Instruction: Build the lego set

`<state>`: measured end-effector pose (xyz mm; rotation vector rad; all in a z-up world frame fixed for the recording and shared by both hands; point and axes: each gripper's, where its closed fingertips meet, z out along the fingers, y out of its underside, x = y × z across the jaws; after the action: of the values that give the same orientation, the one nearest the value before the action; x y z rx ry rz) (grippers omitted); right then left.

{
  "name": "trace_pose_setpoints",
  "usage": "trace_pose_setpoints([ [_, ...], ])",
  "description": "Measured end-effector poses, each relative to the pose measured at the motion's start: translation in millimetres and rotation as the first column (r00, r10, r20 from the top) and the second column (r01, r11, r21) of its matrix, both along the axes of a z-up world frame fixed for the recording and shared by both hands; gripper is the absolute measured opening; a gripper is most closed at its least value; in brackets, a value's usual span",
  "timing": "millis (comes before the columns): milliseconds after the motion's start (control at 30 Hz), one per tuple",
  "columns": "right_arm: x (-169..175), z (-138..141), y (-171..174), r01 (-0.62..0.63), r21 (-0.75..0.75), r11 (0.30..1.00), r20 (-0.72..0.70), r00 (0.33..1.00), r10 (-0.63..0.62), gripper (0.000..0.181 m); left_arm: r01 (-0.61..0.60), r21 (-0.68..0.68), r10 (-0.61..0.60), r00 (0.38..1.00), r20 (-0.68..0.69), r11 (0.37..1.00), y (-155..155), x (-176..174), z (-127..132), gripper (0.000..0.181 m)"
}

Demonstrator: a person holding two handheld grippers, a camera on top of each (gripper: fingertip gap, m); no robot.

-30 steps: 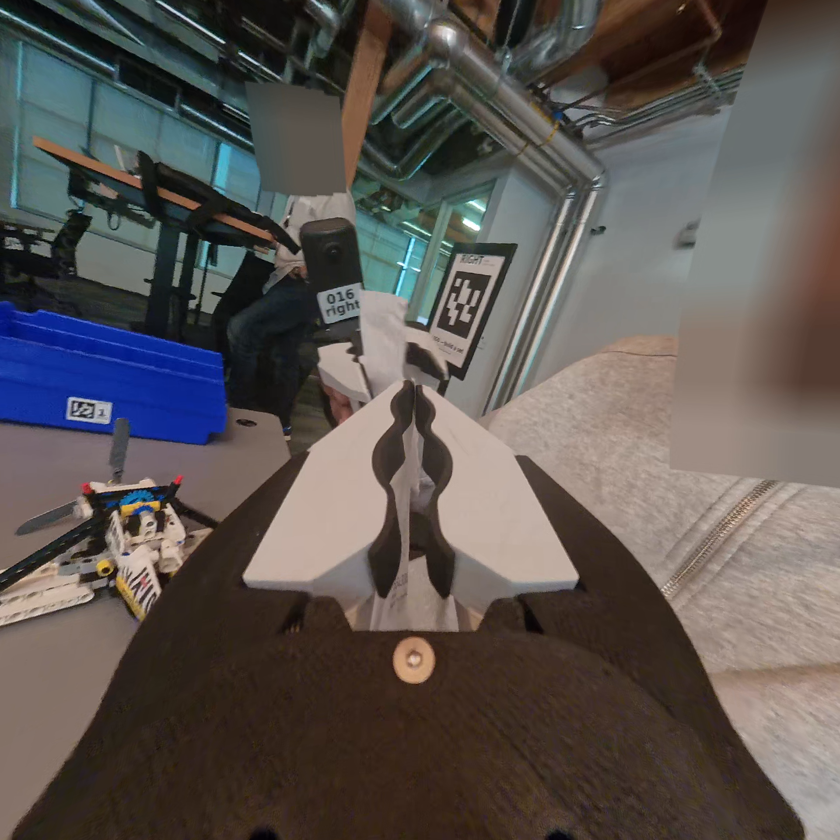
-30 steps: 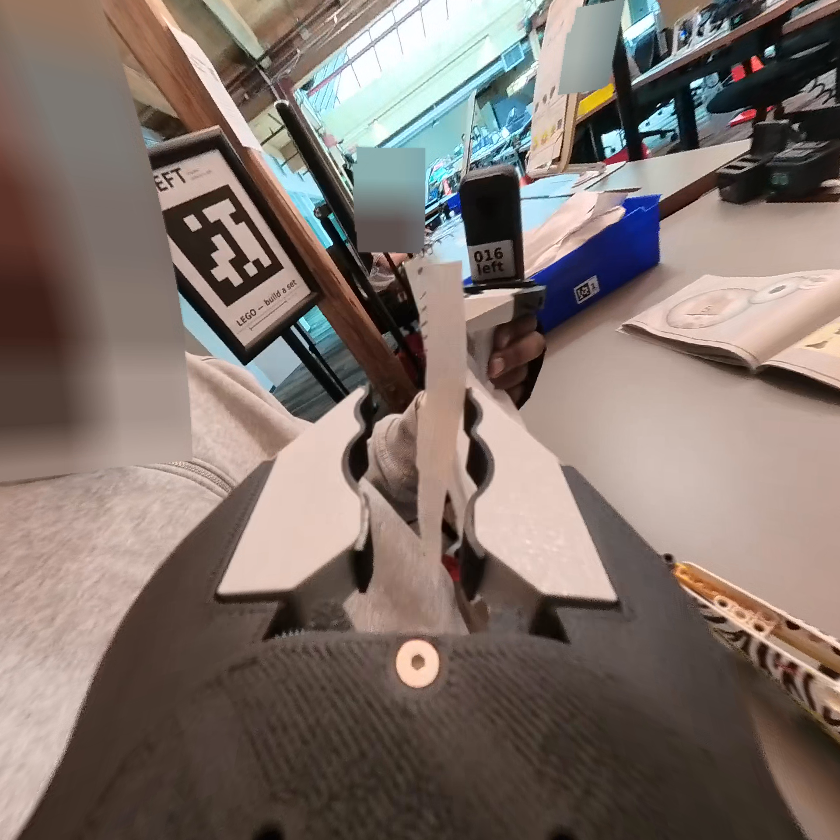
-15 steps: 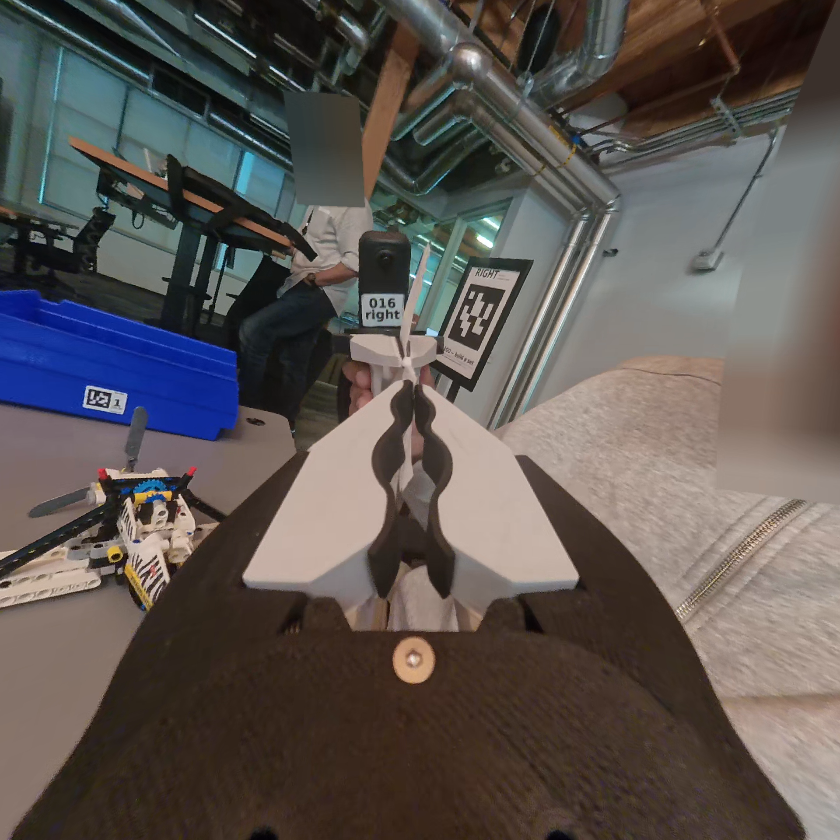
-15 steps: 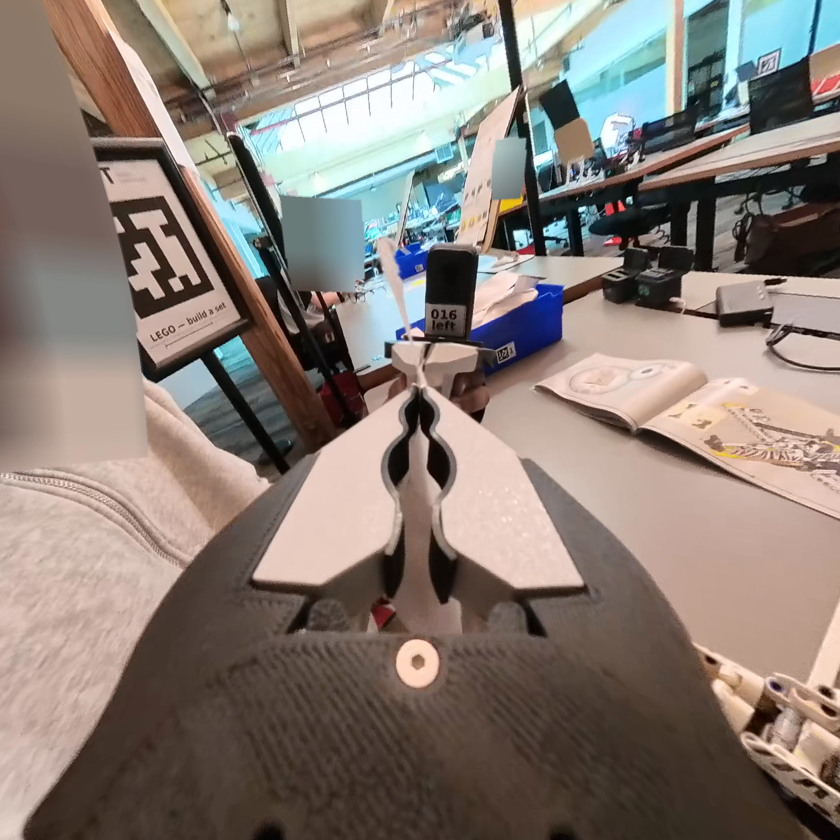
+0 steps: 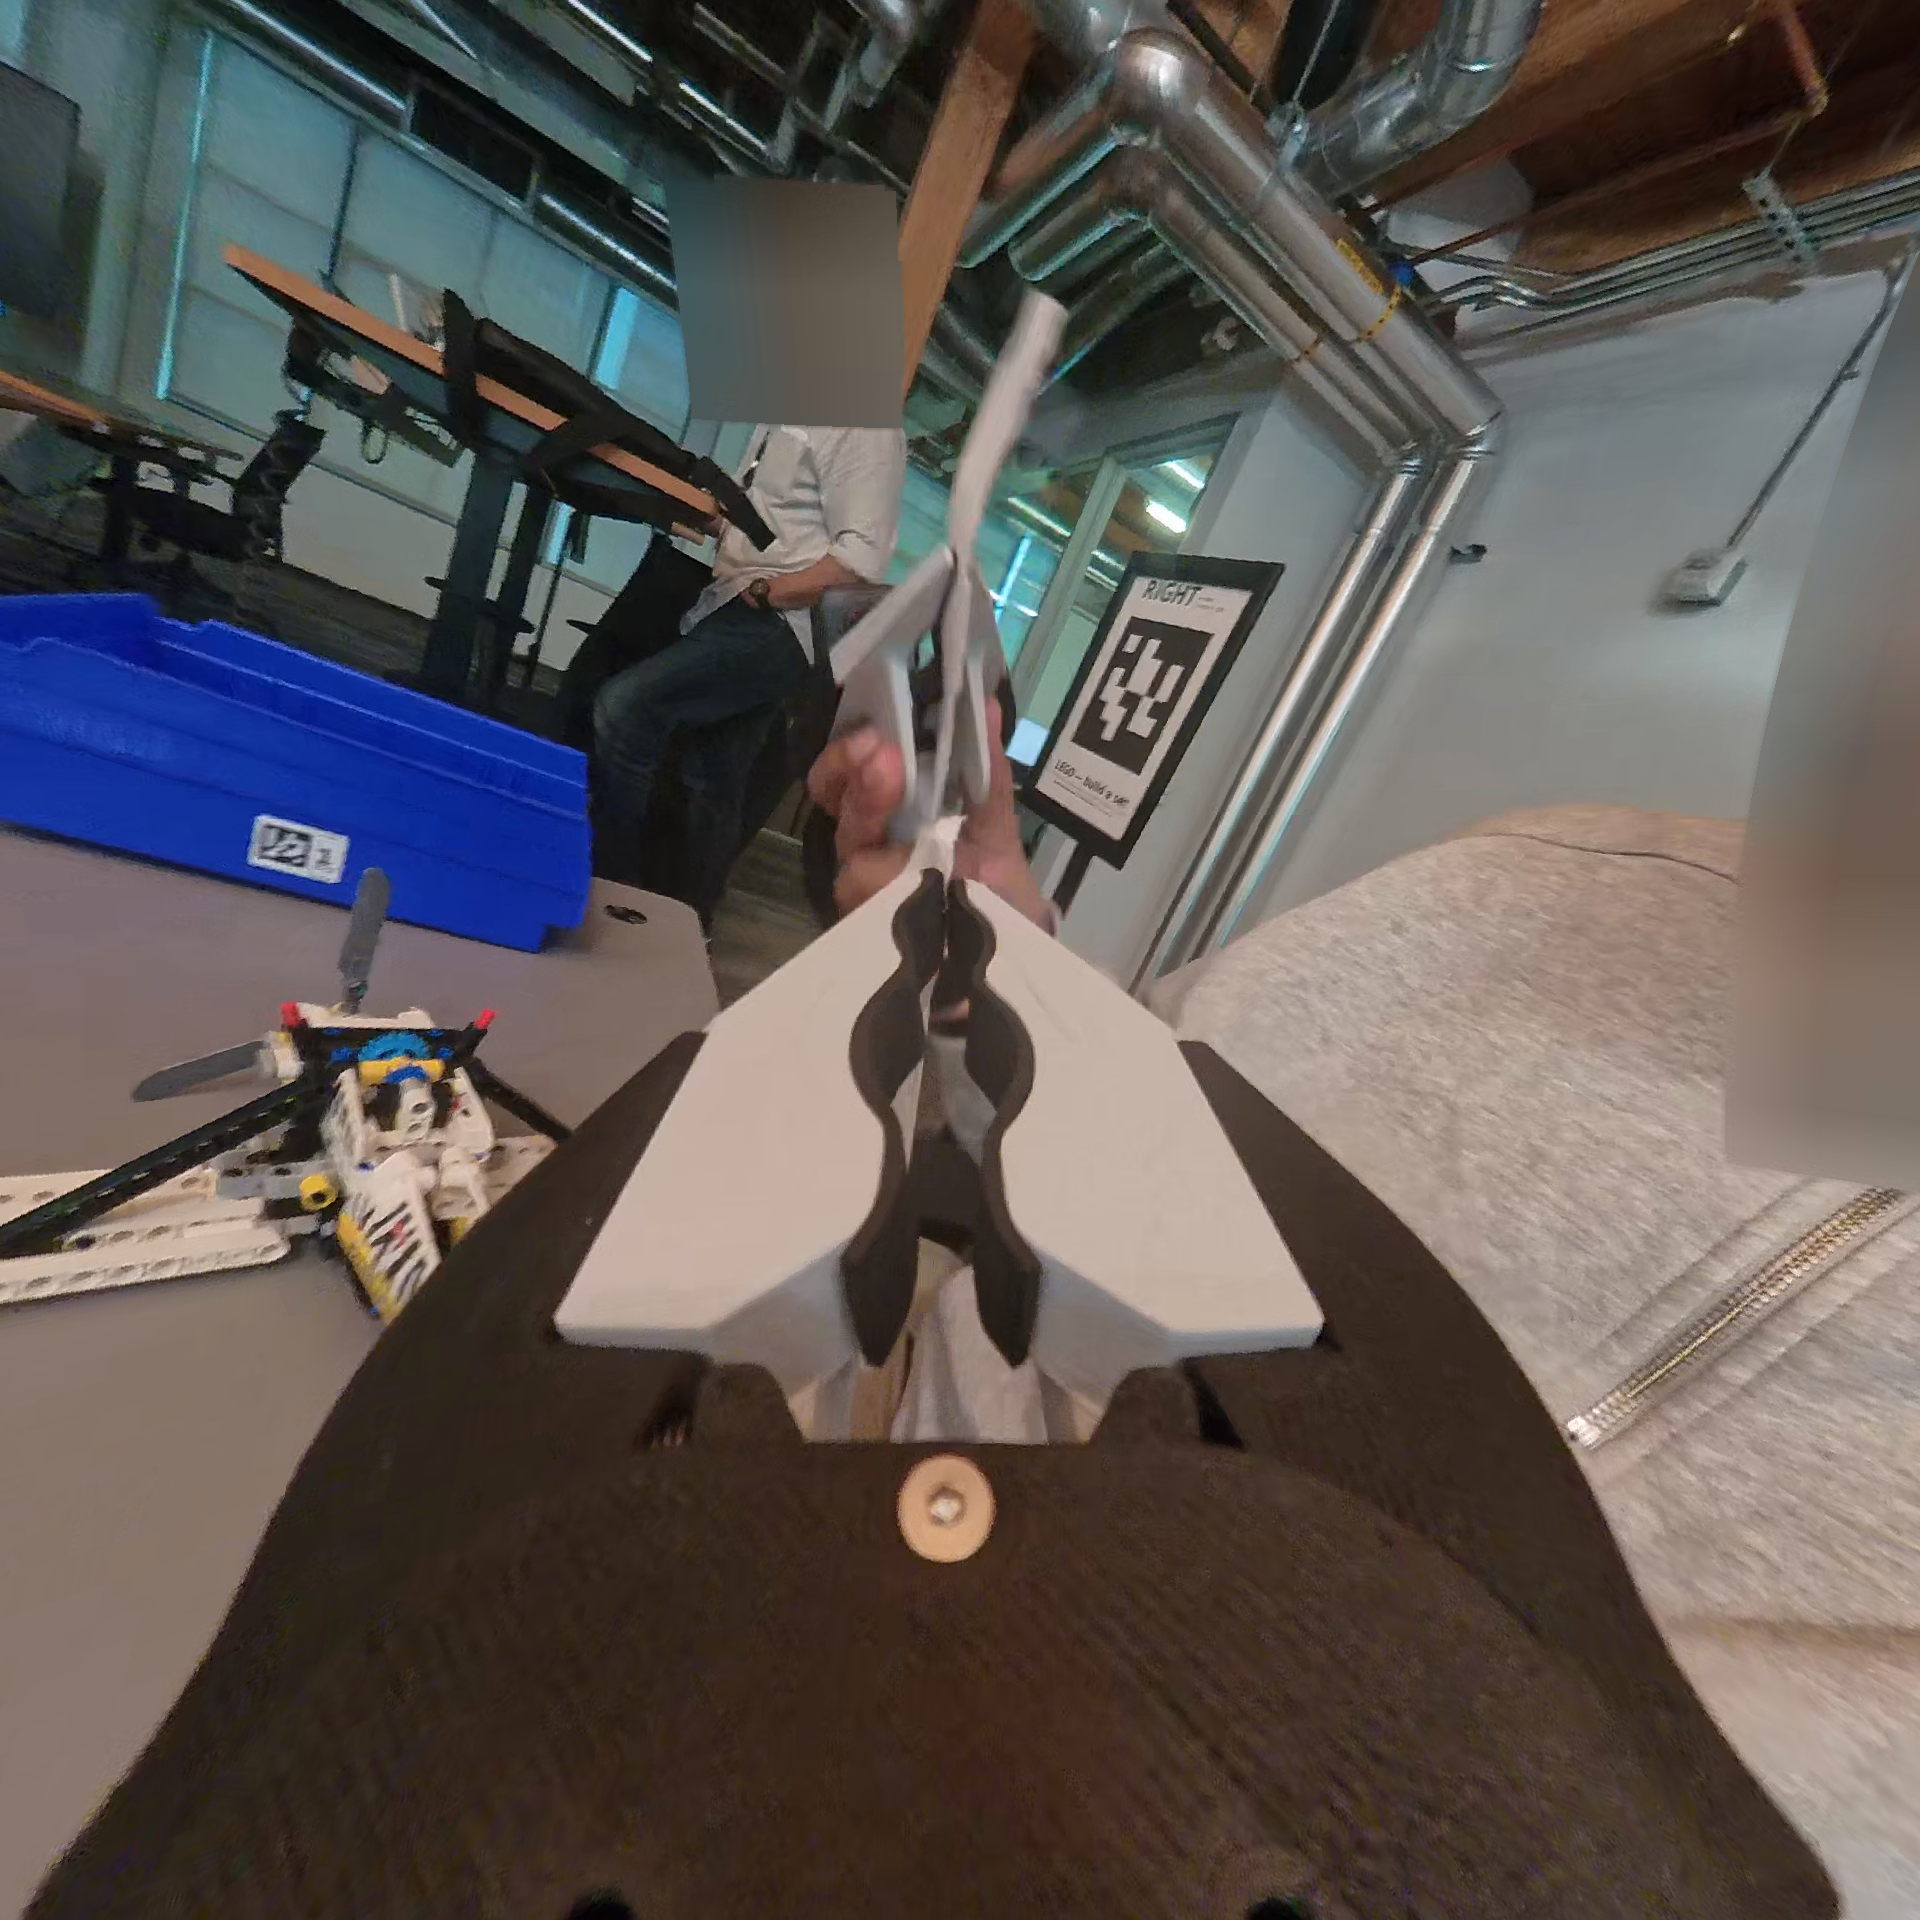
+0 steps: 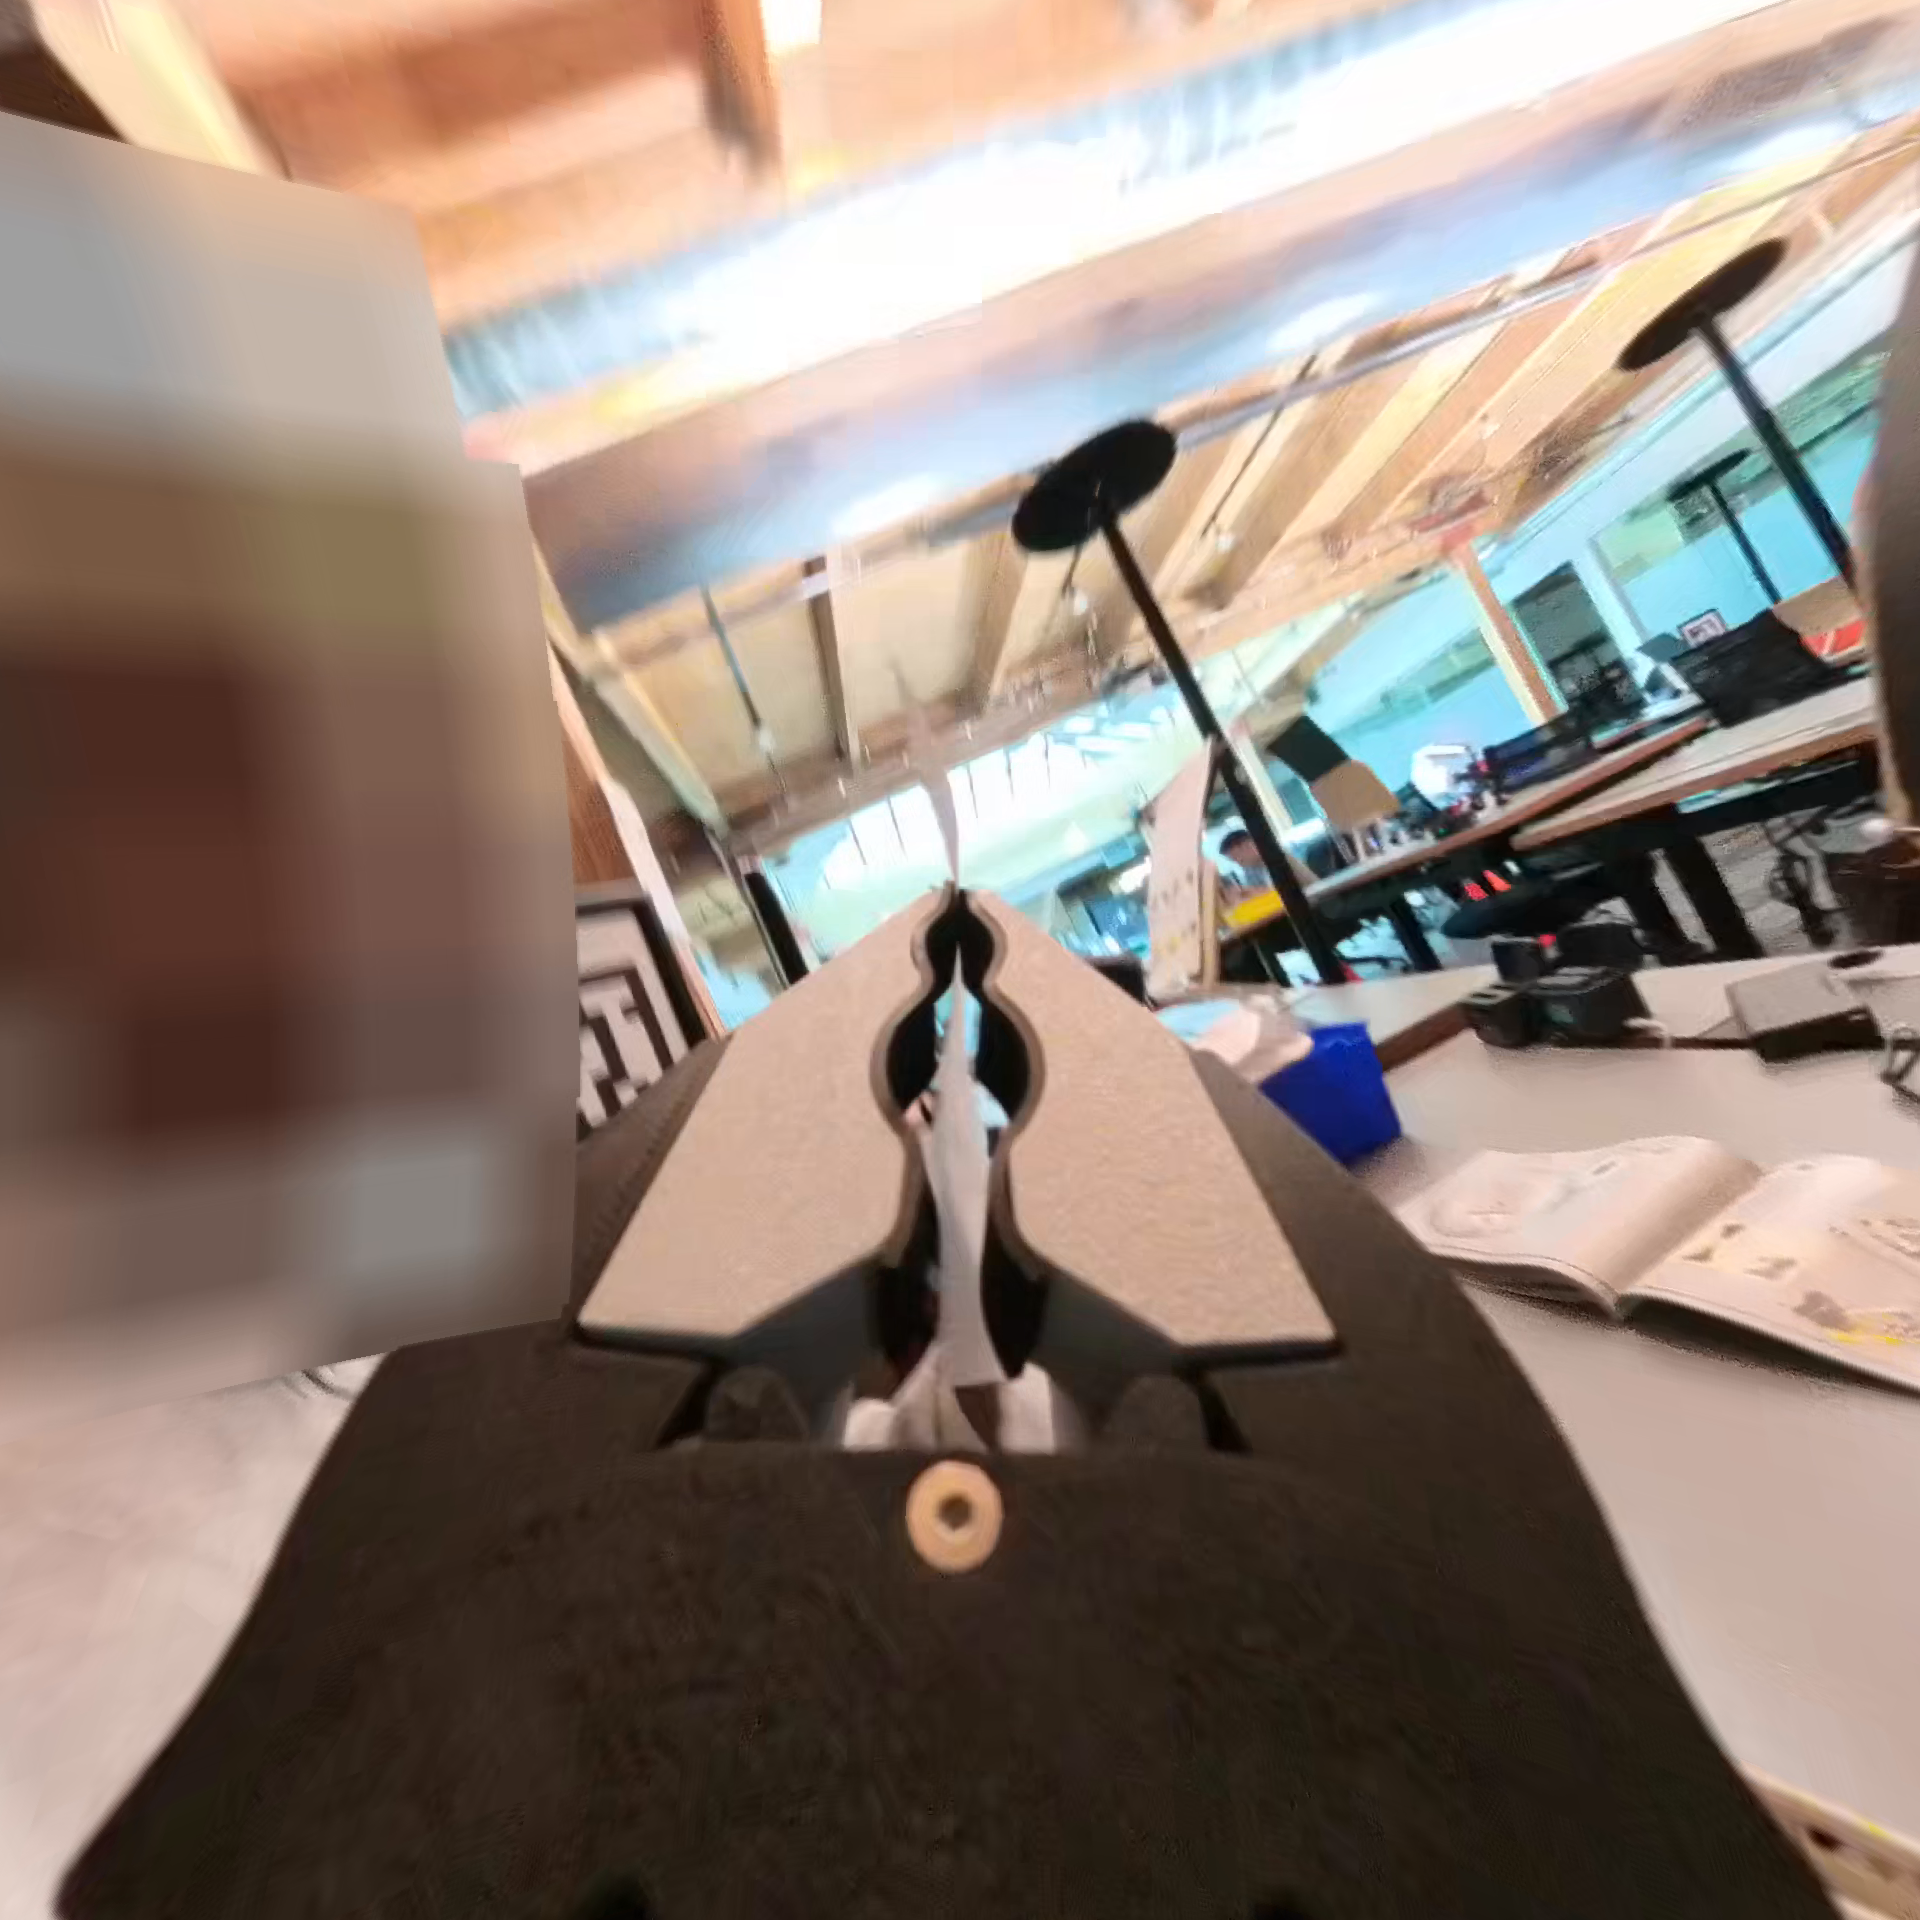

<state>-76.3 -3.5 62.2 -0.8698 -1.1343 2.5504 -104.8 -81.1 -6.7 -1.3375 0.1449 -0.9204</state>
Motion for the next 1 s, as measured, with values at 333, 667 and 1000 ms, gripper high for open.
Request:
trace_pose_setpoints([
  [333, -8, -35, -14, 0.053, 0.269, 0.962, 0.109, 0.99, -0.086, 0.0, 0.011, 0.049, -0.012, 1.0, 0.023, 0.999, -37, -30, 3, 0.0],
  [667, -70, -81, -49, 0.065, 0.688, 0.722, 0.21, 0.935, -0.284, 0.0, -0.102, 0.011, 0.103, 0.981, -0.165, 0.995, -85, -54, -11, 0.0],
  [1000, -119, -74, -99, -0.038, 0.857, 0.515, 0.188, 0.952, -0.242, 0.0, -0.325, -0.101, 0.297, 0.928, -0.223, 0.94, -120, -104, -45, 0.0],
])
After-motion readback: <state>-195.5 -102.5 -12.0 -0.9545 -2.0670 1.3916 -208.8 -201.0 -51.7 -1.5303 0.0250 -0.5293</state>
